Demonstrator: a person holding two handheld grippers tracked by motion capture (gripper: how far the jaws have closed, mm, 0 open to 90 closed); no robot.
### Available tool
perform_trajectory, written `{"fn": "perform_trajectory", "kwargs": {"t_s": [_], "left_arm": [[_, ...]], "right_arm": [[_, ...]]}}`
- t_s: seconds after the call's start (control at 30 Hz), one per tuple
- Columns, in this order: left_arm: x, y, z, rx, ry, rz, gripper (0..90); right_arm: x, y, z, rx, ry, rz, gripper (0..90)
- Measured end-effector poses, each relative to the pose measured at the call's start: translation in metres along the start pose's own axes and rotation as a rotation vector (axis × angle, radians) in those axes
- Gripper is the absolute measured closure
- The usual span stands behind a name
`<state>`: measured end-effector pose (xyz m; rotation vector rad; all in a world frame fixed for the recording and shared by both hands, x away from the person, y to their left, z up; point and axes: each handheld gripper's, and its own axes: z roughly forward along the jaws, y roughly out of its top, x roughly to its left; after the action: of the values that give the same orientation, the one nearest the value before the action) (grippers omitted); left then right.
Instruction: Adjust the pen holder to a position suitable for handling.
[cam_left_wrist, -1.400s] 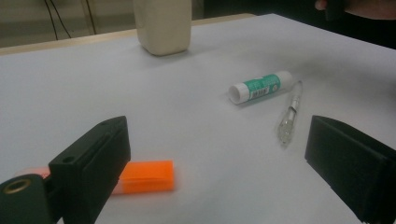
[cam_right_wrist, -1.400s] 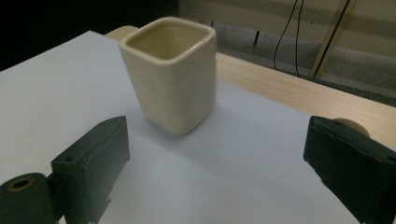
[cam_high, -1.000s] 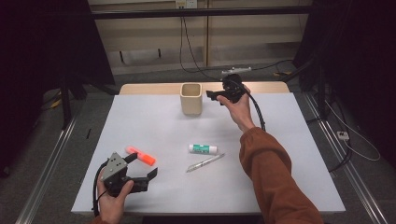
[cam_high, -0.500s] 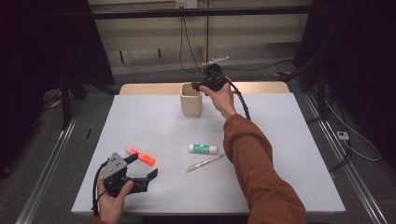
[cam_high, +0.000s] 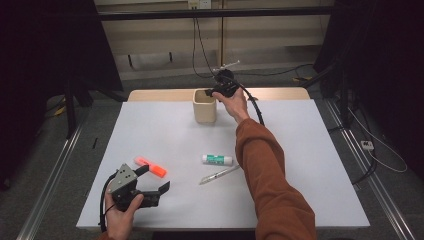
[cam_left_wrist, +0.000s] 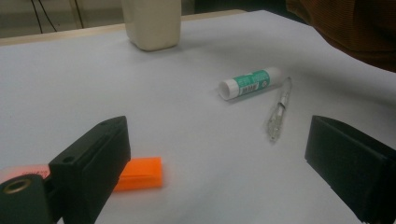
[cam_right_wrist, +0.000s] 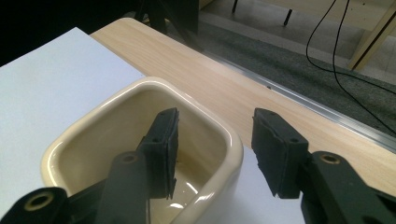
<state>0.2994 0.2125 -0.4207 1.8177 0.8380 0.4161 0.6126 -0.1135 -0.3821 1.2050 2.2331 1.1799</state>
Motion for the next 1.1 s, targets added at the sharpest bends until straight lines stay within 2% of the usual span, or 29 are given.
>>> {"fn": "perform_trajectory", "kwargs": {"t_s": [0.1, 0.27, 0.47, 0.6, 1.1], "left_arm": [[0.0000, -0.0001, -0.0001, 0.000, -0.001, -0.001, 6.7], [0.0000, -0.0001, 0.0000, 0.001, -0.001, -0.001, 6.7], [-0.0009, -0.0003, 0.0006, 0.005, -0.006, 0.002, 6.7], [-0.0005, -0.0002, 0.0002, 0.004, -0.007, 0.000, 6.7], [-0.0011, -0.0007, 0.0016, 0.012, -0.013, -0.003, 6.7]], "right_arm": [[-0.0010, -0.0016, 0.0032, 0.005, 0.009, 0.000, 57.1], [-0.0050, -0.0053, 0.0076, 0.015, 0.013, 0.012, 56.4], [-0.0056, -0.0078, 0.0106, 0.013, 0.027, 0.005, 68.5], [-0.0051, -0.0071, 0.0103, 0.022, 0.023, -0.009, 69.6], [-0.0019, -0.0052, 0.0077, 0.037, 0.015, -0.007, 70.0]]}}
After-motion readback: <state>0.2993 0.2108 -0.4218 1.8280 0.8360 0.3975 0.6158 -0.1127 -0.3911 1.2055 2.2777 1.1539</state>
